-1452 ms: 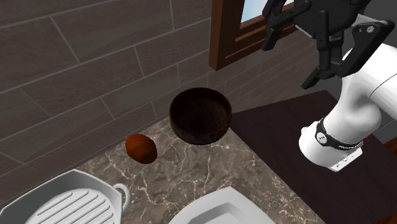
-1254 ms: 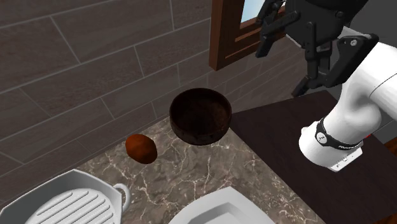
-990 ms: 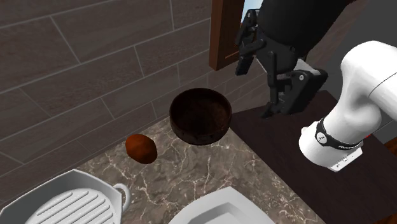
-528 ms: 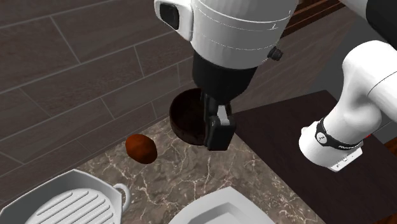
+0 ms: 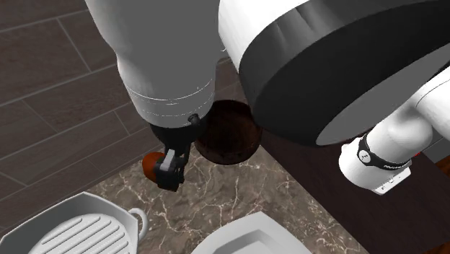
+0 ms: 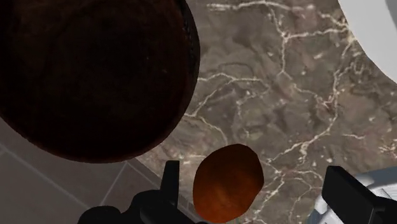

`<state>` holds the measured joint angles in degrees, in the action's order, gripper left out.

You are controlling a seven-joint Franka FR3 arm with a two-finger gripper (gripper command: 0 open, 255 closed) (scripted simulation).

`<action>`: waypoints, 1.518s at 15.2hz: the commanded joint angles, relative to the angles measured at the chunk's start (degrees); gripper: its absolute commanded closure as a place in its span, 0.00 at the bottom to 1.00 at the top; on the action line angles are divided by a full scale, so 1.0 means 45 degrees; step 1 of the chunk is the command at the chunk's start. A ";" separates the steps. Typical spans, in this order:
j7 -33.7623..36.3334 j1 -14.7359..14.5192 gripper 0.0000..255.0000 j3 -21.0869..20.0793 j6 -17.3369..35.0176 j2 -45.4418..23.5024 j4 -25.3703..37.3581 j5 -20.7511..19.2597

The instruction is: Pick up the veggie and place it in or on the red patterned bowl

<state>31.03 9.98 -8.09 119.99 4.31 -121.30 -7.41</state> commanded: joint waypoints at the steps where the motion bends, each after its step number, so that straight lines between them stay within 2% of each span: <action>1: 0.0889 0.0128 0.00 0.0039 0.0187 -0.1004 0.0725 -0.0234; 7: 0.2977 0.0285 0.00 0.0419 0.0446 -0.3619 0.2846 -0.0708; 15: 0.3097 0.0333 0.00 0.0522 0.1561 -0.4228 0.2338 -0.0896; 22: 0.3096 0.0333 0.00 0.0522 0.1558 -0.4229 0.2340 -0.0896; 23: 0.3096 0.0333 1.00 0.0522 0.1558 -0.4229 0.2340 -0.0896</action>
<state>44.96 11.48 -5.74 127.00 -14.71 -110.77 -11.45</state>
